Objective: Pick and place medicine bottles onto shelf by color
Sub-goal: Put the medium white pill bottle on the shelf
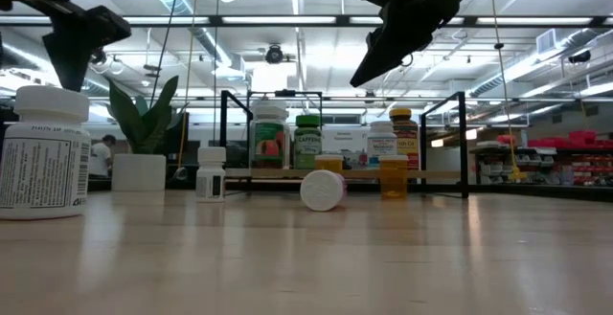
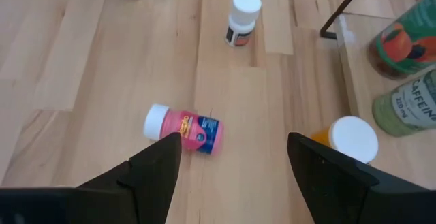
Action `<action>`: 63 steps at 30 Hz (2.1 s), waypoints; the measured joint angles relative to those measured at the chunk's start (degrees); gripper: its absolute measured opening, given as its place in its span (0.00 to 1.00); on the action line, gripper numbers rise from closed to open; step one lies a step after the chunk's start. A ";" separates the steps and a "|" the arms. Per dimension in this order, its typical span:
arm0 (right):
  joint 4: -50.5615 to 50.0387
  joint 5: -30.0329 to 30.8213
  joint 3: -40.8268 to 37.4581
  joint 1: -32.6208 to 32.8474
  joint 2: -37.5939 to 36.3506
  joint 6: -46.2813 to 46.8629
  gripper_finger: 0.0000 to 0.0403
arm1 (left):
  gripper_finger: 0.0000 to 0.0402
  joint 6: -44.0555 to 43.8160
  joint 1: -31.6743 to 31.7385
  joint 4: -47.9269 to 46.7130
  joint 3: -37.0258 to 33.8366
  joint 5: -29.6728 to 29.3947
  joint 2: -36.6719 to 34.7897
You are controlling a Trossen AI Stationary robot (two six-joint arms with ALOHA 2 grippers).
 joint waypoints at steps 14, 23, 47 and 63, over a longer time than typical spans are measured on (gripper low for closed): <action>1.35 -0.22 -0.03 0.04 0.02 -0.65 0.68 | 0.84 7.83 0.92 0.52 2.24 0.01 8.23; 2.22 -0.24 -0.04 0.04 0.07 -0.65 0.68 | 0.84 11.22 0.92 2.90 2.22 0.01 12.03; -1.99 -0.04 -0.09 -0.30 -1.40 -0.28 0.68 | 0.52 9.24 5.12 8.48 2.25 -3.03 12.80; -10.79 3.82 -0.09 -1.40 -10.96 2.50 0.68 | 0.54 25.62 23.04 11.40 15.80 -2.90 21.94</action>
